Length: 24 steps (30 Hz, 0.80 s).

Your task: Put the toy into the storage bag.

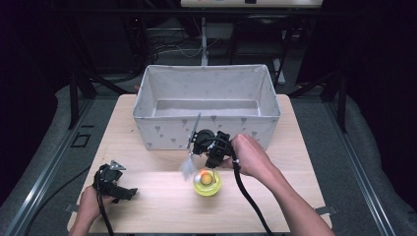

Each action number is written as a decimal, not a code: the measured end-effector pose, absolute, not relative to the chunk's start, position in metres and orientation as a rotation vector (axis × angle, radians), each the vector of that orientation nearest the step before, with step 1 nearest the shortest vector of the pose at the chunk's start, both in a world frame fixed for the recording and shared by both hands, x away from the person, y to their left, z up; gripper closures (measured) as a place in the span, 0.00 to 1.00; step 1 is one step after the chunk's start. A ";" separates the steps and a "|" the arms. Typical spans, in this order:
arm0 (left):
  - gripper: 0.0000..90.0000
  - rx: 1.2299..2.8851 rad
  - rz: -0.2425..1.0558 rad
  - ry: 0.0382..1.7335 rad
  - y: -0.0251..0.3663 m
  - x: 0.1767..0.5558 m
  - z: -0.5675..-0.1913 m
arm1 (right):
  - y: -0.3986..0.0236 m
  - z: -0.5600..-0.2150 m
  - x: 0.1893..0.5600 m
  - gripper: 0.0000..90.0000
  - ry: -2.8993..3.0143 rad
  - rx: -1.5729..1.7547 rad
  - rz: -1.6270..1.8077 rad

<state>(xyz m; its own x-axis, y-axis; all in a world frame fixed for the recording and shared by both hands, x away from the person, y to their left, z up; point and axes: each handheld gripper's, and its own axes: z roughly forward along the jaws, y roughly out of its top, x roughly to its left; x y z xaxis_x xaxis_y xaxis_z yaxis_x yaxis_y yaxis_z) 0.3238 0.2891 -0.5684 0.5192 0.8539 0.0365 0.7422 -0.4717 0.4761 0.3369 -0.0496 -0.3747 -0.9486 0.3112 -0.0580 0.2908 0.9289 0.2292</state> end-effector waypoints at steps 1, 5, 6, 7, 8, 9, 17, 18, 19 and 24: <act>0.00 2.361 0.379 1.312 0.289 0.324 -0.568 | -0.050 -0.375 0.337 0.98 2.993 0.468 0.334; 0.00 2.354 0.379 1.315 0.288 0.324 -0.569 | -0.054 -0.371 0.340 0.98 2.979 0.480 0.320; 0.00 2.353 0.380 1.314 0.288 0.324 -0.570 | -0.055 -0.370 0.340 0.98 2.978 0.487 0.324; 0.00 2.355 0.379 1.313 0.288 0.324 -0.570 | -0.057 -0.369 0.341 0.98 2.972 0.496 0.323; 0.00 2.356 0.381 1.312 0.288 0.324 -0.570 | -0.058 -0.368 0.342 0.98 2.969 0.507 0.329; 0.00 2.356 0.388 1.313 0.288 0.324 -0.570 | -0.060 -0.367 0.343 0.98 2.970 0.513 0.324; 0.00 2.363 0.394 1.301 0.287 0.324 -0.571 | -0.077 -0.356 0.349 0.98 2.951 0.565 0.325; 0.00 2.361 0.393 1.301 0.287 0.324 -0.571 | -0.079 -0.355 0.350 0.98 2.947 0.571 0.325; 0.00 2.362 0.390 1.300 0.288 0.324 -0.571 | -0.079 -0.355 0.350 0.98 2.947 0.571 0.325; 0.00 2.331 0.364 1.311 0.290 0.324 -0.573 | -0.089 -0.347 0.354 0.98 2.931 0.611 0.330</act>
